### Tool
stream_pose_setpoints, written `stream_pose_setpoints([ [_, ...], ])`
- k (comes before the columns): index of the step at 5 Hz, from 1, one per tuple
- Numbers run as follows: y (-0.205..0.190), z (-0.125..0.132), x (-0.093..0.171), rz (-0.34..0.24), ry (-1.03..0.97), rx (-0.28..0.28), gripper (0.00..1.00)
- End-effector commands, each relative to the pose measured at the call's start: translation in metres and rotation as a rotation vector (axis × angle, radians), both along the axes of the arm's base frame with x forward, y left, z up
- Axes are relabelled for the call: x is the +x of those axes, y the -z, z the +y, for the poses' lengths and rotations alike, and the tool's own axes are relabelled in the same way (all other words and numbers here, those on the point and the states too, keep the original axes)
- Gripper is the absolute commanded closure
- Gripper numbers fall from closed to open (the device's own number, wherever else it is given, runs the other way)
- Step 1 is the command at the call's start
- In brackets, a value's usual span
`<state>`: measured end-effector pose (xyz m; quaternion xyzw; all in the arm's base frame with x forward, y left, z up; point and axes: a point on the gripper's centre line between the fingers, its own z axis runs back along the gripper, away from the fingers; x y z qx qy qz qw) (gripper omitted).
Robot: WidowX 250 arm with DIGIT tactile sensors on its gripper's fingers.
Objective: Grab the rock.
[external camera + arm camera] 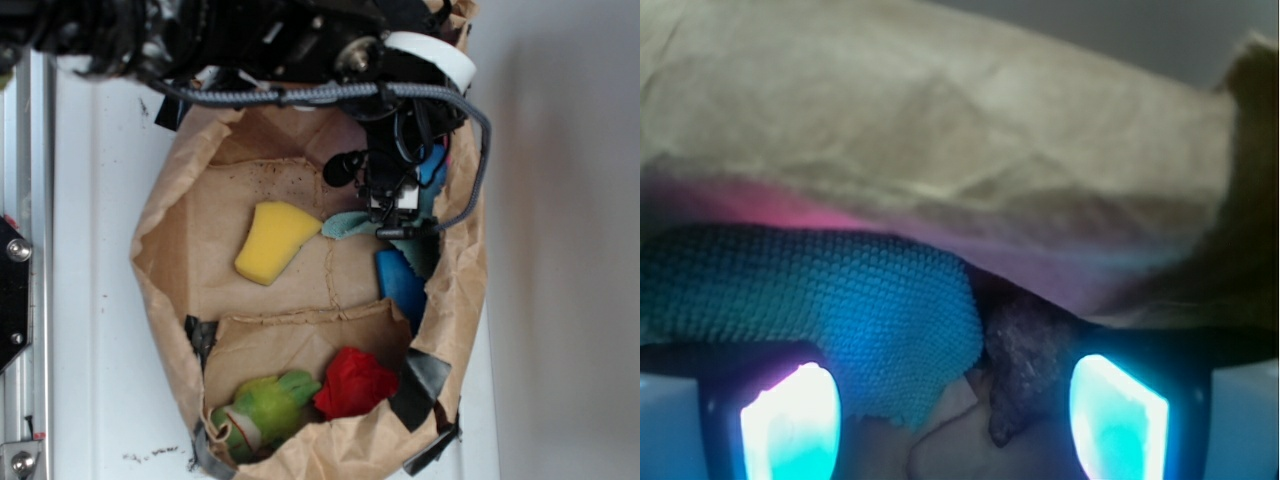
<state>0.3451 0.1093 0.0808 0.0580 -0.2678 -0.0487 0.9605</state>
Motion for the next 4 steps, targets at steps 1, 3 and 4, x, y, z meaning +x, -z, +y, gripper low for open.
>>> stream_pose_setpoints([
  [1,-0.01,-0.006,0.009,-0.072,0.124,0.064,0.0],
  [3,-0.028,-0.003,-0.007,-0.006,0.134,0.022,0.0],
  [4,-0.035,-0.003,-0.017,0.039,0.144,-0.002,0.0],
])
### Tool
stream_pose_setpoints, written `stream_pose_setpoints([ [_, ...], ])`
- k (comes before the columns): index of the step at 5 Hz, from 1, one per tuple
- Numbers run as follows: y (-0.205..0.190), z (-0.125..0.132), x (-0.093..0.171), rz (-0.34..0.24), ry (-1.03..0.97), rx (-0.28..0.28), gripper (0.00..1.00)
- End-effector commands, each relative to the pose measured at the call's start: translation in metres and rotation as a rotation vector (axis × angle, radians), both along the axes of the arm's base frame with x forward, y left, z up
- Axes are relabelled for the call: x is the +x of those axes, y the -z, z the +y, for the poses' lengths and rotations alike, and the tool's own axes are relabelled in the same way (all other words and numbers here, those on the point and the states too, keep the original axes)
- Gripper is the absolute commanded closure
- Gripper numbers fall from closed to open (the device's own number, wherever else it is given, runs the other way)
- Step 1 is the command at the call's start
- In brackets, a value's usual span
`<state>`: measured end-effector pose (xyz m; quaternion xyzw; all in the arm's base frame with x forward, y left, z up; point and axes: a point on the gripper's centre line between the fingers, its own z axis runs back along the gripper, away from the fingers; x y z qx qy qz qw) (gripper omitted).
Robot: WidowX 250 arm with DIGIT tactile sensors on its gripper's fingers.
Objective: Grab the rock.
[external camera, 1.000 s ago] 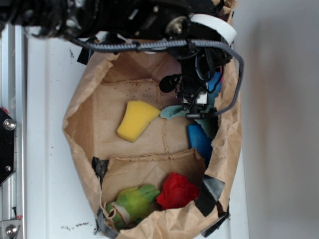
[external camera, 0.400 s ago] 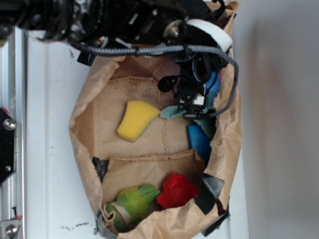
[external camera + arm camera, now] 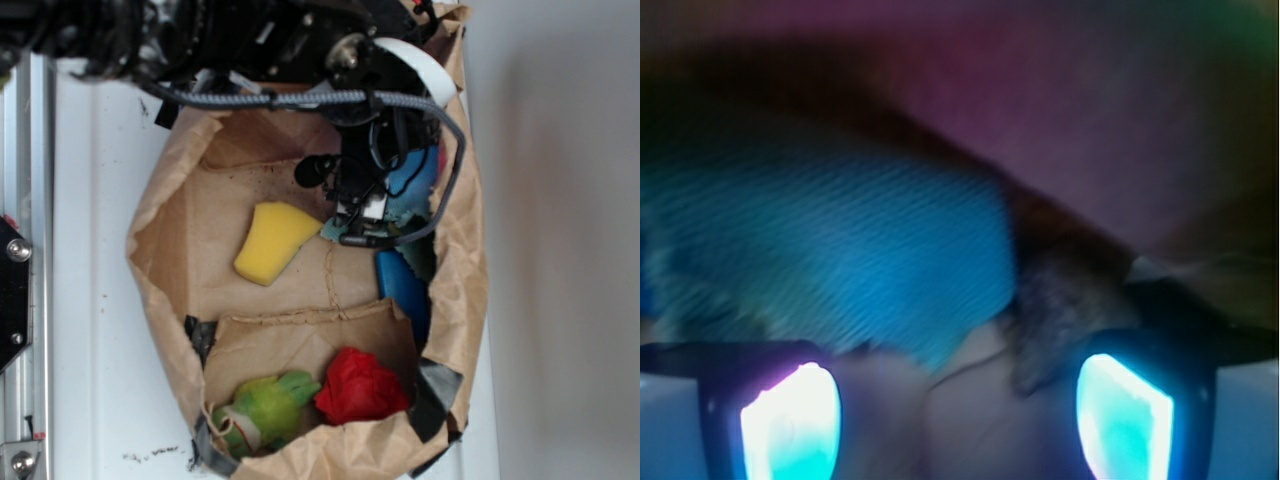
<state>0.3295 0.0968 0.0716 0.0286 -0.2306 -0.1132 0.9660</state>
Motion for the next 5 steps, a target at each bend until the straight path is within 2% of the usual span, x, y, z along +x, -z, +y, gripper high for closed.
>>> stream_pose_setpoints([
  [1,-0.045,0.006,-0.017,-0.01,0.052,0.008,0.0],
  [2,-0.039,0.003,-0.016,-0.043,0.081,0.003,0.0],
  [3,-0.031,-0.001,-0.004,-0.099,0.101,0.006,0.0],
  [4,-0.023,0.004,0.012,-0.126,0.131,0.064,0.0],
  [5,-0.028,0.015,0.023,-0.164,0.079,0.128,0.0],
])
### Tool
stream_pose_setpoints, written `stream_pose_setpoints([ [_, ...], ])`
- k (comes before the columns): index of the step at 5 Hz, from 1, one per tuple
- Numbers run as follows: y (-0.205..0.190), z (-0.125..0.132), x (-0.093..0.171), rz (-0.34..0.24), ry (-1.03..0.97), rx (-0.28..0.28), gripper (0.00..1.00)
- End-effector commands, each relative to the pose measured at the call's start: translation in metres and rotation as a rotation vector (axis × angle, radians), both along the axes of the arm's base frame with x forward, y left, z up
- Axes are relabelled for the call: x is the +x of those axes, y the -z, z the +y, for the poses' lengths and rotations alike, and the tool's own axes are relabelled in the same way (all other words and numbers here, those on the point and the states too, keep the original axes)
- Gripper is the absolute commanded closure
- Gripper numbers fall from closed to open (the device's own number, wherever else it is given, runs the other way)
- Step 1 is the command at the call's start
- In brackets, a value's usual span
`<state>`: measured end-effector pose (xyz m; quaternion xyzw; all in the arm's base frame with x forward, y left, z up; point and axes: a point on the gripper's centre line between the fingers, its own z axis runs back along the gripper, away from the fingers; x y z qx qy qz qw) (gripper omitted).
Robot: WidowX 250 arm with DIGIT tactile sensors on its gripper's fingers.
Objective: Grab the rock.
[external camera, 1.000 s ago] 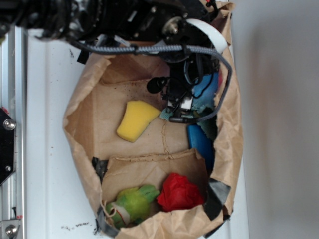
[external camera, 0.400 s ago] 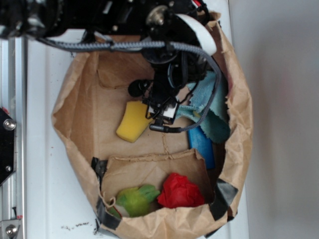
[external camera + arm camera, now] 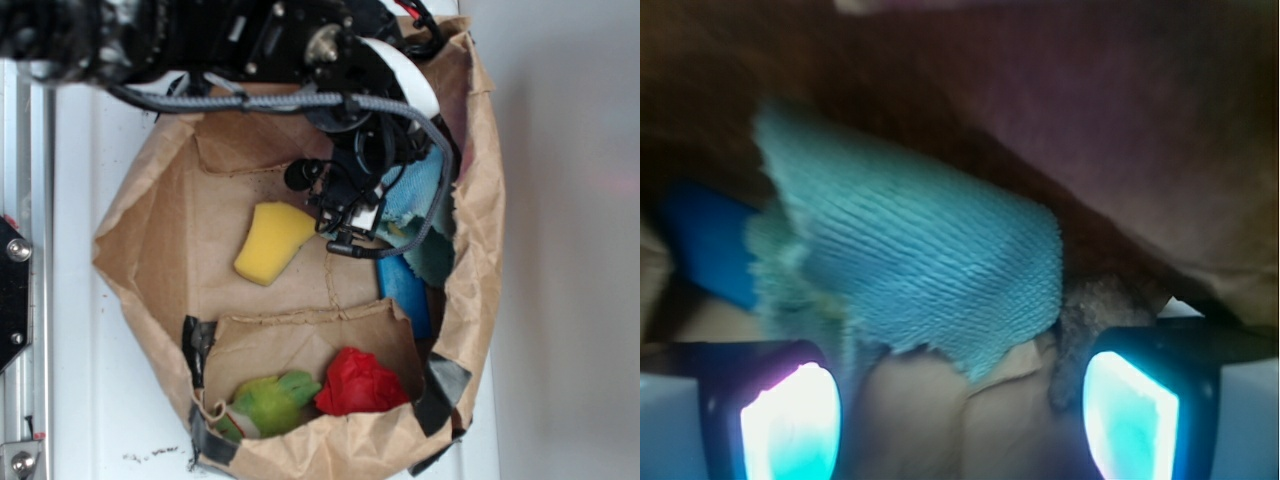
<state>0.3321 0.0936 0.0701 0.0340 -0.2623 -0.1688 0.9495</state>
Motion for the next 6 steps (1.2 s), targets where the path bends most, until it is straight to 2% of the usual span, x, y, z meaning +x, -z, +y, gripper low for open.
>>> stream_pose_setpoints([
  [1,-0.036,0.028,0.024,-0.115,-0.101,0.124,0.0],
  [2,-0.037,0.034,0.024,-0.116,-0.128,0.147,0.0],
  [3,-0.039,0.038,0.024,-0.149,-0.164,0.189,0.0],
  [6,-0.03,0.046,0.033,-0.183,-0.21,0.242,0.0],
])
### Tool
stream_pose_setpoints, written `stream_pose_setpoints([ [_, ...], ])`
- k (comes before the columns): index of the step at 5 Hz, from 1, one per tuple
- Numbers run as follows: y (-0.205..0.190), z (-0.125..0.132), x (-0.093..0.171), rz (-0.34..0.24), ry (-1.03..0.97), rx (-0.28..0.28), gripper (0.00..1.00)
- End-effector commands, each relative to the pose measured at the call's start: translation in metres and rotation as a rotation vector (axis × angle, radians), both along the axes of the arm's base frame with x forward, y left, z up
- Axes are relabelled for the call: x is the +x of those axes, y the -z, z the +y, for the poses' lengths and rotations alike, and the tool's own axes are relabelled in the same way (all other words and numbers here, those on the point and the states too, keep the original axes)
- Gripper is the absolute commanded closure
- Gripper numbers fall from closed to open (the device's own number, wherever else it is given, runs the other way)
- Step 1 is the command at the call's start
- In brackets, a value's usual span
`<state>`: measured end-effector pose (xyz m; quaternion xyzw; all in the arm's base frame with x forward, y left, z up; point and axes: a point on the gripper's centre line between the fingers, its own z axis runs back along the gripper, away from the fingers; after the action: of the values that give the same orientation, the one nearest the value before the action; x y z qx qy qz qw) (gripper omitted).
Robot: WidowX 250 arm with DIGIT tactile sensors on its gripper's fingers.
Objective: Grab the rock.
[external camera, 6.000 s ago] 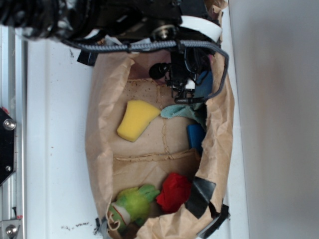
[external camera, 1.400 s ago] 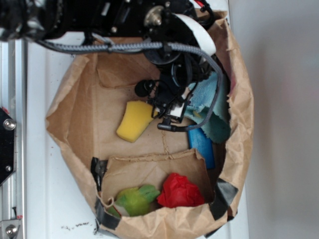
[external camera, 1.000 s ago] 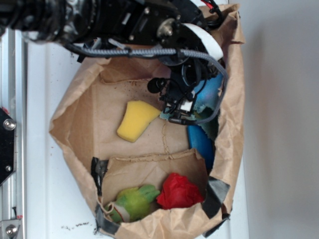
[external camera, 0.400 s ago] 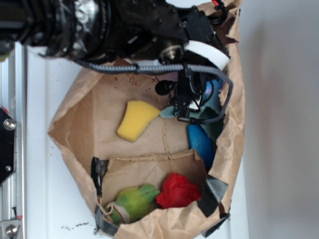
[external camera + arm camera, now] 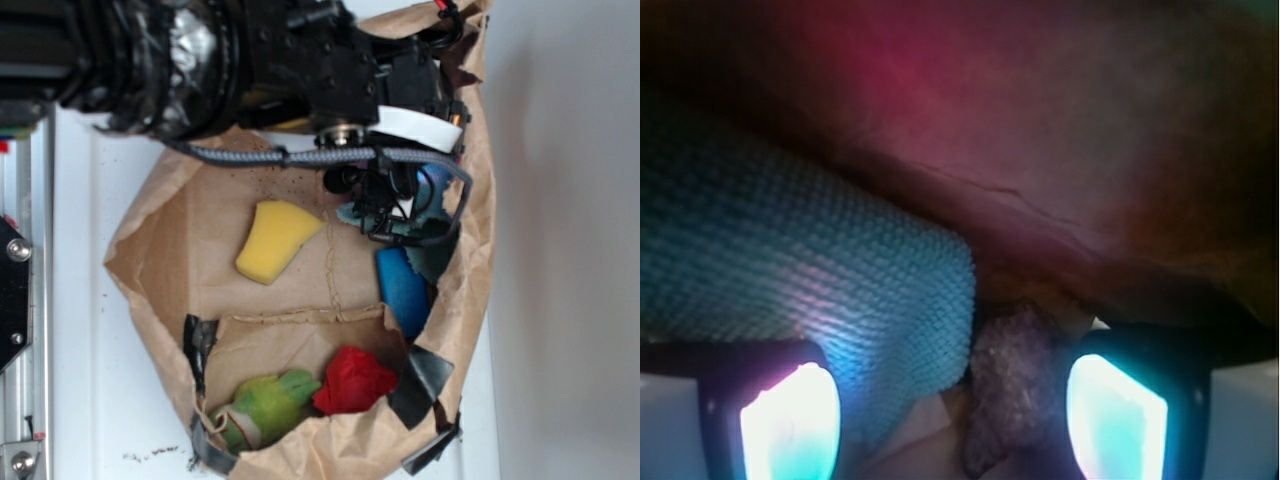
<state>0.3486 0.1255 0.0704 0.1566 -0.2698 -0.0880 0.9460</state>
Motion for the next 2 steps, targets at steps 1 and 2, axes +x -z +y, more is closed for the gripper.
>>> stream_pose_setpoints([
  [1,-0.0189,0.0118,0.0214,-0.113,0.027,0.071,0.0],
  [2,-0.0098,0.0099,0.0268,-0.121,0.028,0.087,0.0],
])
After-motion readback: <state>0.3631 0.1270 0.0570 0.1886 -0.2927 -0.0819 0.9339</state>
